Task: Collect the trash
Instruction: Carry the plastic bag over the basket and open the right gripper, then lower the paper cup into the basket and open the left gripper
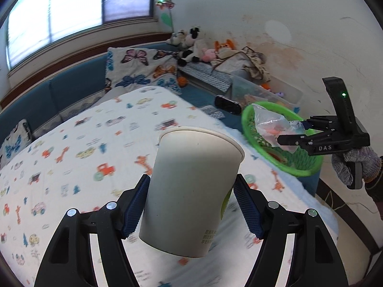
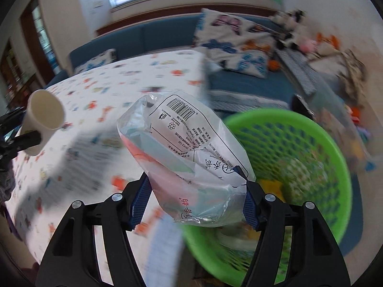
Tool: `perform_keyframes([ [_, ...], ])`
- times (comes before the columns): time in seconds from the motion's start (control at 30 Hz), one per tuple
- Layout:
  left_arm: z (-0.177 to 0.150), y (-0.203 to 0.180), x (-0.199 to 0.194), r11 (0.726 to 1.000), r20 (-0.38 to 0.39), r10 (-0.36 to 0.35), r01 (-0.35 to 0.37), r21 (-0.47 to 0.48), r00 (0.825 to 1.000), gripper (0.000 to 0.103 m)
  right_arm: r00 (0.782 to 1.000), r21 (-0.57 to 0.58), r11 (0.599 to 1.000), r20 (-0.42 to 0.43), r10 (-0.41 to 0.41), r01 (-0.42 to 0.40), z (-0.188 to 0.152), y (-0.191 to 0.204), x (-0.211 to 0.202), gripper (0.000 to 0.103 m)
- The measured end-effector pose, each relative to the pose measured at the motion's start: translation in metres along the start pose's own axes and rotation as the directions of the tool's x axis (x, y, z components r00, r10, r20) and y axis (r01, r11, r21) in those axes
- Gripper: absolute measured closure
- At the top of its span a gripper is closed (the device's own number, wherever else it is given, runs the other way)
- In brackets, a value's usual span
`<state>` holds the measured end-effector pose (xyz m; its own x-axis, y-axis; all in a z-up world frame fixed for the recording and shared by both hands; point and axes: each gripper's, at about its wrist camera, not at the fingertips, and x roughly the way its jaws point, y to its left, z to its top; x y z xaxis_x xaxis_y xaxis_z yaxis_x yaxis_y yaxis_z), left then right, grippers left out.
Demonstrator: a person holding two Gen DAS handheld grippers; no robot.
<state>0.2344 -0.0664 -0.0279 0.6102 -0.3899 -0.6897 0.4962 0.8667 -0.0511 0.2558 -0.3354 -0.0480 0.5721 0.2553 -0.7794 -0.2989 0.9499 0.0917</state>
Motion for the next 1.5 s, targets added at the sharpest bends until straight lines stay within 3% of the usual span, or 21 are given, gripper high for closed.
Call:
perform_keyframes([
  [0.27, 0.012, -0.033, 0.015, 0.998, -0.011, -0.043, 0.043, 0.038, 0.999, 0.035, 0.994, 0.159, 0.982, -0.035, -0.100, 0.105, -0.028, -0.066, -0.007, 0.029],
  [0.53, 0.027, -0.065, 0.034, 0.994, -0.028, -0.074, 0.077, 0.082, 0.997, 0.035, 0.992, 0.253, 0.959, -0.027, -0.126, 0.129, -0.046, -0.099, -0.019, 0.023],
  [1.13, 0.064, -0.141, 0.105, 0.979, -0.106, -0.140, 0.154, 0.132, 0.984, 0.035, 0.990, 0.249, 0.961, 0.050, -0.133, 0.117, -0.069, -0.095, -0.069, 0.016],
  [1.5, 0.067, -0.161, 0.135, 0.980, -0.149, -0.159, 0.174, 0.094, 0.976, 0.035, 0.989, 0.207, 0.972, 0.065, -0.131, 0.114, -0.080, -0.079, -0.079, 0.014],
])
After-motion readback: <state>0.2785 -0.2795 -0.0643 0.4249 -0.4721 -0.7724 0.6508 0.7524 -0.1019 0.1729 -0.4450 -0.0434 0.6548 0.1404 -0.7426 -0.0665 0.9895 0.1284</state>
